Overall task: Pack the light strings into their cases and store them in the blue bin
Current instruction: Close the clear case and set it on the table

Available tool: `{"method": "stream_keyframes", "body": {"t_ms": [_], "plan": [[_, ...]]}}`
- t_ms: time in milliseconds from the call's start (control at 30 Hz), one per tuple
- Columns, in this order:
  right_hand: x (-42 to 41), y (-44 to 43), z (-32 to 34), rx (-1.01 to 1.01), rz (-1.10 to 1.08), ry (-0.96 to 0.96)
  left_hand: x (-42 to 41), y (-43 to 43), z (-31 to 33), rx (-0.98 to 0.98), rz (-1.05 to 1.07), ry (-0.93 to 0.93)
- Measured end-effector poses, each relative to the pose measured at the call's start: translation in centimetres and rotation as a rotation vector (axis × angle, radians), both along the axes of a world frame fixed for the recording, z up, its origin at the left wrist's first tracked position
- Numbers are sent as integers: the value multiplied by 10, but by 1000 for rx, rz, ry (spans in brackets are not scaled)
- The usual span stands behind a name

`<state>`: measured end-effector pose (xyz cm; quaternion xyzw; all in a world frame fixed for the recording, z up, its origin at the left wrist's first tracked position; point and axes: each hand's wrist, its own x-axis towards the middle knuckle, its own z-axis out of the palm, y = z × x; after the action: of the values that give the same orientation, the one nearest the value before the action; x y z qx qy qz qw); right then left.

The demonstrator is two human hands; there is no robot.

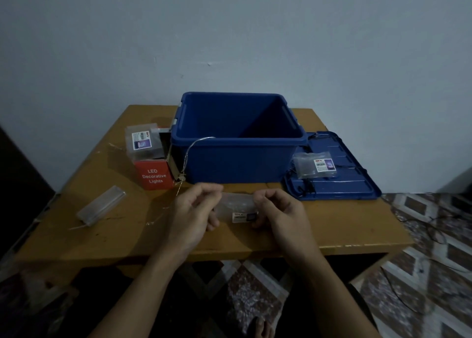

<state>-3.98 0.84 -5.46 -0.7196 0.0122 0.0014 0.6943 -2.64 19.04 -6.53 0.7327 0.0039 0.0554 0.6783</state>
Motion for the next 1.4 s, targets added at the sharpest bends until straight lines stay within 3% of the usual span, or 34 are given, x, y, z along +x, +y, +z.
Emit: {"method": "stream_keyframes", "body": {"t_ms": [300,467,600,900,1233,1400], "plan": [[4,10,-8,-39,-239,-42,7,-11,-7,111,161,-19],[15,15,-12,-21,-389,-66,7,-29,4,100,125,-41],[17,18,-9,6,-377,-52,5,-32,2,110,99,-27],[13,19,-6,-164,-311,-34,3,-31,2,177,97,-27],[11,17,-12,-423,-275,-115,2,-26,5,247,86,45],[6,20,-19,-496,-347,-258,-3,-20,9,335,10,71]]}}
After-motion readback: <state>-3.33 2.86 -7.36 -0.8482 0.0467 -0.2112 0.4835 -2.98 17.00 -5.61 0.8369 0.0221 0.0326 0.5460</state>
